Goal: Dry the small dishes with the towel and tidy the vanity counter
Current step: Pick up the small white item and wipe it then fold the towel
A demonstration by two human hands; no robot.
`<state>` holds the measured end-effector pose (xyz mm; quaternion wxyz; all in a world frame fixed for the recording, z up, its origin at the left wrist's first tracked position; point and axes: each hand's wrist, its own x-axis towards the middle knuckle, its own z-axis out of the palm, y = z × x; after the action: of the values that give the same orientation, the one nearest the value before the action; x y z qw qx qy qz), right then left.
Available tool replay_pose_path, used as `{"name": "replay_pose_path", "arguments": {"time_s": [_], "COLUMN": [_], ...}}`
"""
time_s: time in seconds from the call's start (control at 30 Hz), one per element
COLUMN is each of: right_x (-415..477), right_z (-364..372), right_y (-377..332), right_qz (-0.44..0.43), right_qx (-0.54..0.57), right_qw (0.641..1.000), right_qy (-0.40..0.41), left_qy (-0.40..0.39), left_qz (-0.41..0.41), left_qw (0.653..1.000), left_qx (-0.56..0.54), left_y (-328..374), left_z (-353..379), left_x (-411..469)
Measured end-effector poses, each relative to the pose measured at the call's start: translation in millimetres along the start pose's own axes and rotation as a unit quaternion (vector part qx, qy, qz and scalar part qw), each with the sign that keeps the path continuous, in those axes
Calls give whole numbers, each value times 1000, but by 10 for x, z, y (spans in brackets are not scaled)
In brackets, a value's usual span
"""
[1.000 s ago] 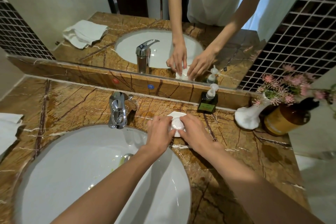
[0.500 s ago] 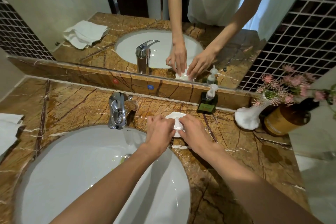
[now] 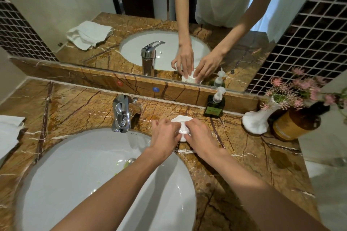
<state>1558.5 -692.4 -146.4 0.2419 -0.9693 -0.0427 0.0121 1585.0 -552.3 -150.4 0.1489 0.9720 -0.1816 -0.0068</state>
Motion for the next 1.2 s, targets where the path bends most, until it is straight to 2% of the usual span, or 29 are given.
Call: {"name": "replay_pose_path", "arguments": {"time_s": [0.2,0.37,0.57,0.73,0.93,1.2], "right_x": [-72,-183,-374,-525,-749,-1042], "right_z": [-18,-41,-6,77,325,772], "right_y": [0,-73,-333,-588,-993,-2014], "right_qz": [4,-7,-68,-92,-121,-167], "right_qx": [3,-52,-83,-64,-85,-88], "right_qw": [1000,998,994,994,987,978], "right_qy": [7,36,8,-4,-55,-92], "left_qy": [39,20,21,17,10,45], "left_qz": [-17,-13,1,-30,-82,-158], "left_qw": [998,999,999,999,997,986], "left_qx": [-39,-25,-27,-10,7,9], "left_y": [-28,-93,-138,-254,-561,-1329], "left_z": [25,-18,-172,-292,-470,-935], "left_x": [-83,-231,-556,-867,-1373,-2407]}}
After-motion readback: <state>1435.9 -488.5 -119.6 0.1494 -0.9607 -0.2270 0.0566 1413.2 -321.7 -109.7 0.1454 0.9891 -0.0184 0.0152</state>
